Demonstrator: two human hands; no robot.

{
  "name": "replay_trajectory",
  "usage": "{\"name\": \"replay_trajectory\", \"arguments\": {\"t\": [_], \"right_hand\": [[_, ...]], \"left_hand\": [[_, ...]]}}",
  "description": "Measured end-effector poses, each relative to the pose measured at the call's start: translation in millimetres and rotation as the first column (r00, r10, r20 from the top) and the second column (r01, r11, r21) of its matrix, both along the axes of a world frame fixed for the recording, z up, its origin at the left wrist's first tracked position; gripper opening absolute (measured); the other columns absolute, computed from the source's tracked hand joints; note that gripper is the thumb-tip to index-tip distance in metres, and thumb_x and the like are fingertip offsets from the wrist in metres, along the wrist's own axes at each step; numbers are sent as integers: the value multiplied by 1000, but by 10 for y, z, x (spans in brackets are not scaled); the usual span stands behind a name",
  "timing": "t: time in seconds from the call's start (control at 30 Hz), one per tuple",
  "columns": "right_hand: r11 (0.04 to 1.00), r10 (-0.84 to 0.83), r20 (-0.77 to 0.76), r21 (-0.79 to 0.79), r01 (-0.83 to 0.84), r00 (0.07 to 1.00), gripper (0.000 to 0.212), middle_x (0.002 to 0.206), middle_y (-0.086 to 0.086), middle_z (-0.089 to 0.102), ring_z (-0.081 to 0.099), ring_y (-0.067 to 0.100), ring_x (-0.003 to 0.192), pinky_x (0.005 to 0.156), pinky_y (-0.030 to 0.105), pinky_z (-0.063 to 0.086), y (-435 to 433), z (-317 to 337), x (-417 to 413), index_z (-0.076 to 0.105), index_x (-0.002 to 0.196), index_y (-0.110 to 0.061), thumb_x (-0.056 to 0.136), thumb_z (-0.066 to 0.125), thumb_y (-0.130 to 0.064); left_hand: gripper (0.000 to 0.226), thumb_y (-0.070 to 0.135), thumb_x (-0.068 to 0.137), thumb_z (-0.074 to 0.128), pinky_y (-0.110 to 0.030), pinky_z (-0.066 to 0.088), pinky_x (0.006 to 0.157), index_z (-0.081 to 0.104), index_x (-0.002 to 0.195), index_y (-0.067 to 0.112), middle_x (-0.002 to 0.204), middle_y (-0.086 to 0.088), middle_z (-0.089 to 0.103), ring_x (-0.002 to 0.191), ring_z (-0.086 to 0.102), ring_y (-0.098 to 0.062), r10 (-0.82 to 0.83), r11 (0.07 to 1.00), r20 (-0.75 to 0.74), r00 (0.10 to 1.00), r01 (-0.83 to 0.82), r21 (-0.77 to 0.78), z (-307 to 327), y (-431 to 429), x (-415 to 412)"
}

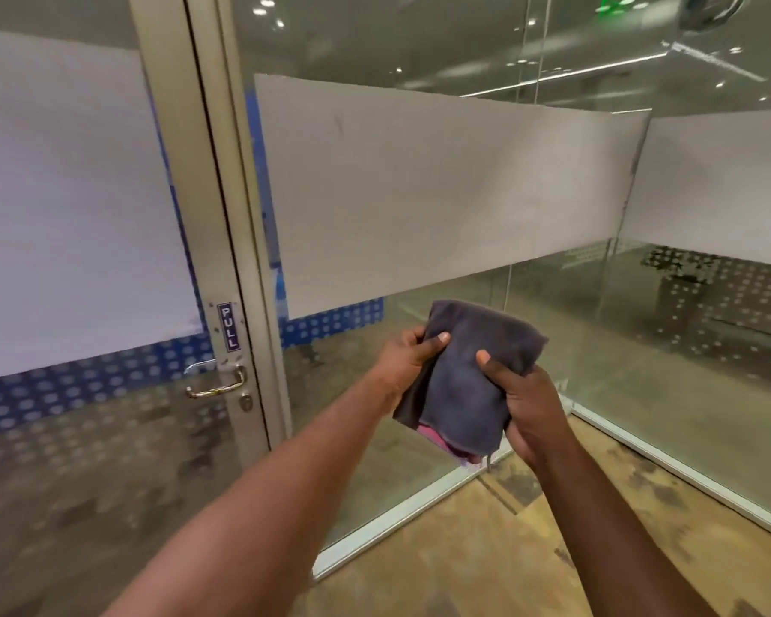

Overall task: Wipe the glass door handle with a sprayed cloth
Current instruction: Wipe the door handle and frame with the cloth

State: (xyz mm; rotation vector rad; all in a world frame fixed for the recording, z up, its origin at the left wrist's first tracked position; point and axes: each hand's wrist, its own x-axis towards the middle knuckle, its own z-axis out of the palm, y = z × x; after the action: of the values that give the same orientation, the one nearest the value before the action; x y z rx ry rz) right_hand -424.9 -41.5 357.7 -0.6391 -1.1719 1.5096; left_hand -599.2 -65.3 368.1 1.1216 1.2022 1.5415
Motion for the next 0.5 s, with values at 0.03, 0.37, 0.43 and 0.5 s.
{"name": "replay_trajectory", "arguments": {"t": [0.03, 0.37, 0.43, 0.5], "right_hand": [[1000, 3, -3, 4, -3, 1000, 14, 98, 14, 80, 78, 25, 88, 74, 33, 59, -30, -7, -200, 75, 96, -3, 86, 78, -14], [985, 161, -78, -48, -165, 984, 13, 102, 16, 79, 77, 32, 96, 89, 45, 57, -278, -121, -1842, 76, 95, -3, 87, 77, -13], [981, 178, -89, -65, -184, 980, 18, 104, 18, 78, 76, 35, 99, 91, 47, 57, -308, -165, -2106, 74, 99, 0, 87, 78, -14], [975, 197, -98, -88, -206, 975, 22, 106, 19, 78, 76, 36, 100, 90, 46, 57, -314, -215, -2317, 73, 102, 2, 87, 78, -14]], "left_hand": [[20, 23, 90, 72, -40, 56, 94, 75, 107, 13, 108, -15, 76, 99, 71, -27, 37, 999, -31, 999, -37, 4, 16, -69, -171], [24, 34, 100, 64, -21, 55, 79, 76, 107, 14, 100, 2, 77, 93, 72, -12, 450, 891, -285, 846, -446, 82, 104, -797, -1691], [26, 41, 102, 57, -23, 55, 79, 74, 104, 21, 96, 6, 75, 91, 70, -11, 528, 842, -318, 788, -534, 75, 32, -861, -1976], [29, 47, 104, 51, -34, 56, 88, 71, 106, 26, 101, 6, 73, 96, 69, -14, 591, 788, -361, 721, -612, 68, -67, -894, -2241]]}}
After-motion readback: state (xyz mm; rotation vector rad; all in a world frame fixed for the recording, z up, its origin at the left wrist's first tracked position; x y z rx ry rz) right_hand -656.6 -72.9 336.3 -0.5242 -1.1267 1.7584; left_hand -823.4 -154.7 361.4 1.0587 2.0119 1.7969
